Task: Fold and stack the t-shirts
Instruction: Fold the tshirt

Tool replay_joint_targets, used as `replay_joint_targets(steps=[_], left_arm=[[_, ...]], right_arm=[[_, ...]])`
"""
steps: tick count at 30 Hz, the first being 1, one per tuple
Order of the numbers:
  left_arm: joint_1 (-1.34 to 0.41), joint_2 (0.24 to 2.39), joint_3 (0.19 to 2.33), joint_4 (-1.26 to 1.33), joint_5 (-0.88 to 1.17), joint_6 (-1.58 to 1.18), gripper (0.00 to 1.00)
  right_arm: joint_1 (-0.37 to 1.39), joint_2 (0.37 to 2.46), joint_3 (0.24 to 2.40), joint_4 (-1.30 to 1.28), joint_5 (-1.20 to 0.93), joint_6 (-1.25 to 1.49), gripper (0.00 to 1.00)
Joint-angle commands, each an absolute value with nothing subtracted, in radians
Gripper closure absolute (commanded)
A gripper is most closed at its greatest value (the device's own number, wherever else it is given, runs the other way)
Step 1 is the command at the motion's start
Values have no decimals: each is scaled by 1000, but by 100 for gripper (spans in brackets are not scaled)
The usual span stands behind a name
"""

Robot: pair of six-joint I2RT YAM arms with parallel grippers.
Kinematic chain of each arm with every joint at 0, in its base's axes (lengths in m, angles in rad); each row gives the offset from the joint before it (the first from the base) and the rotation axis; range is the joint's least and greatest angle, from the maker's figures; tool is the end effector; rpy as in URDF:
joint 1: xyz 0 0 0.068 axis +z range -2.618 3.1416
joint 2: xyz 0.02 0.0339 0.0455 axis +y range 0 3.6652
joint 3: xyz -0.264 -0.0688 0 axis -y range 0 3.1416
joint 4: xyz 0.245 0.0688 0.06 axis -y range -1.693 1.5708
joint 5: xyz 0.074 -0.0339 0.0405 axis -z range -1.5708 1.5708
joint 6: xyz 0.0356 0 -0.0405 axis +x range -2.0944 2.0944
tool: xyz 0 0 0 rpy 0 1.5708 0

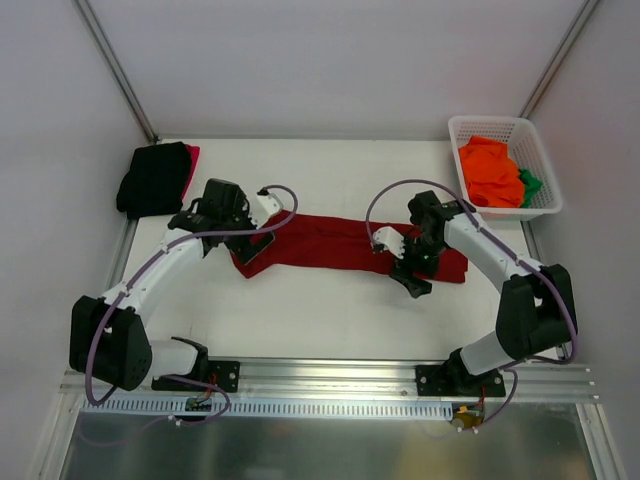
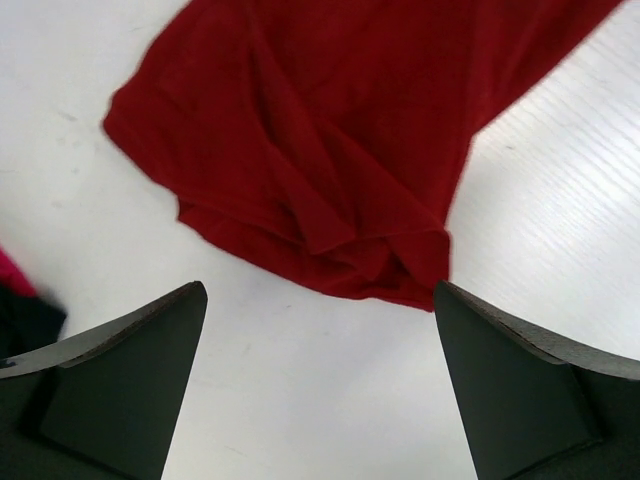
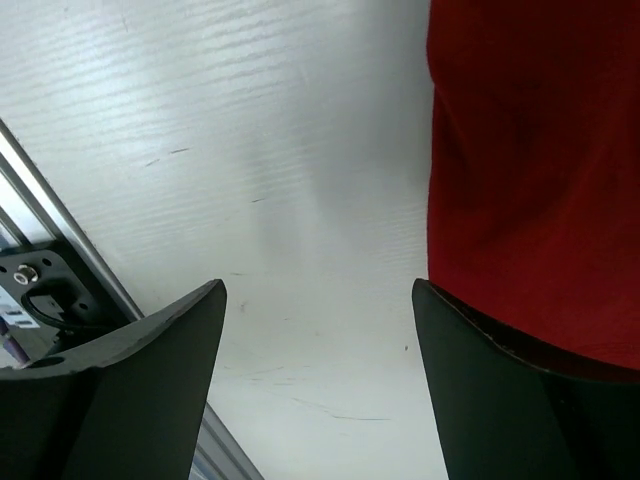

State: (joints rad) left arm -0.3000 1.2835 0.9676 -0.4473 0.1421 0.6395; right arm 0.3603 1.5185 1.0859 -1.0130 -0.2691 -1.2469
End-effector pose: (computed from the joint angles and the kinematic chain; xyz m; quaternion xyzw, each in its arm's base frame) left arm 0.2618 -0.0863 0.2721 0.4401 0.8053 0.0019 0.3973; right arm 0.2468 0.1031 0.2214 -0.7178 0.6805 0.0943 0.1134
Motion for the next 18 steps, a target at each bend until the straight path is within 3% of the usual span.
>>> replay_joint_targets(steps=[1,11,16,18], left_arm=[[-362,1284,976,-538,256,673,1],[-627,1316,813,-606,71,606,1],[-634,1333,766,-503,-190,620,1],[-634,1293,772,-492,-207,611,1]], right_arm=[[354,1431,1126,-979,-311,-1151,21],[360,1434,1141,-844,-282,-1026,21],[364,1439,1124,-813,-281,-1016,21],[367,1439,1121,-807,-282,-1012,21]])
